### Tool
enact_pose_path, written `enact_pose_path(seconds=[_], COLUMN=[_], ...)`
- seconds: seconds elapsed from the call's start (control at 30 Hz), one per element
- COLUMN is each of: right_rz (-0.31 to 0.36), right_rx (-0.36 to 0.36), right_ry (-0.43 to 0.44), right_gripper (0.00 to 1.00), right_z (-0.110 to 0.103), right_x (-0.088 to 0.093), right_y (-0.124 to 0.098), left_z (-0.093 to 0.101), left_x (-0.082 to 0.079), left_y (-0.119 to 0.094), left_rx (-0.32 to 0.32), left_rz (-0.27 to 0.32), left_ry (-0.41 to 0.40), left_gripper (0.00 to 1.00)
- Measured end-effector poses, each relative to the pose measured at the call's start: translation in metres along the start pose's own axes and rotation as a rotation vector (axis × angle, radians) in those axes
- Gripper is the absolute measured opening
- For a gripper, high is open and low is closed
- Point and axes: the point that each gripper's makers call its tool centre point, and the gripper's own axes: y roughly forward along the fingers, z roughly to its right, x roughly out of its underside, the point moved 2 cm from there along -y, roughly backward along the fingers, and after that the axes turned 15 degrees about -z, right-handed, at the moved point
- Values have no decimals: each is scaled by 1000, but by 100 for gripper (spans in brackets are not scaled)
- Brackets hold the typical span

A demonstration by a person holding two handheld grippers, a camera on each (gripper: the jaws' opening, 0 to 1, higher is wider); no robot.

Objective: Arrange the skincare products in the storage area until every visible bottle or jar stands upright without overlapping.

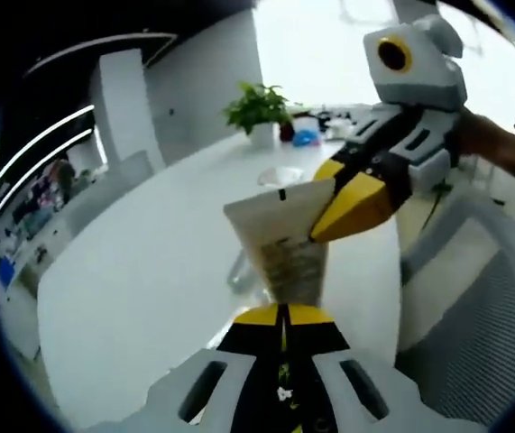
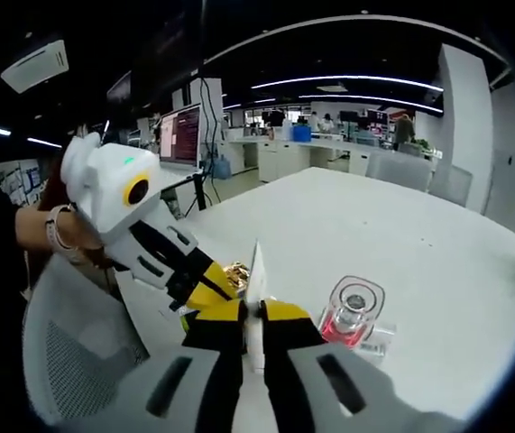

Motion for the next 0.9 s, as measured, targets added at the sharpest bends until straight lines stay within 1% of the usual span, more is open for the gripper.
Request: enact_pose_path(seconds=[0.17,0.3,0.43,0.53,0.7,0.9], right_rz=[5,15,-5,-28,-53,-61], right_rx=[3,14,18,17,9,0], right_ry=[-9,-29,-36,-30,-15,-14], right_gripper=[7,8,10,11,11,10], right_z=[-1,-2,-3,-2,-2,-4], right_x=[0,0,5,14,23,23], right_y=[0,-1,0,2,3,4], left_z=[3,2,4,5,9,17], left_x=[2,5,6,6,6,6], left_y=[1,2,3,5,9,14], left_rx=[4,-8,-9,-12,-7,16], left_rz=[6,6,9,7,5,0], left_ry=[-10,-17,-29,-36,-36,-30], left_gripper=[0,7,11,19,21,22])
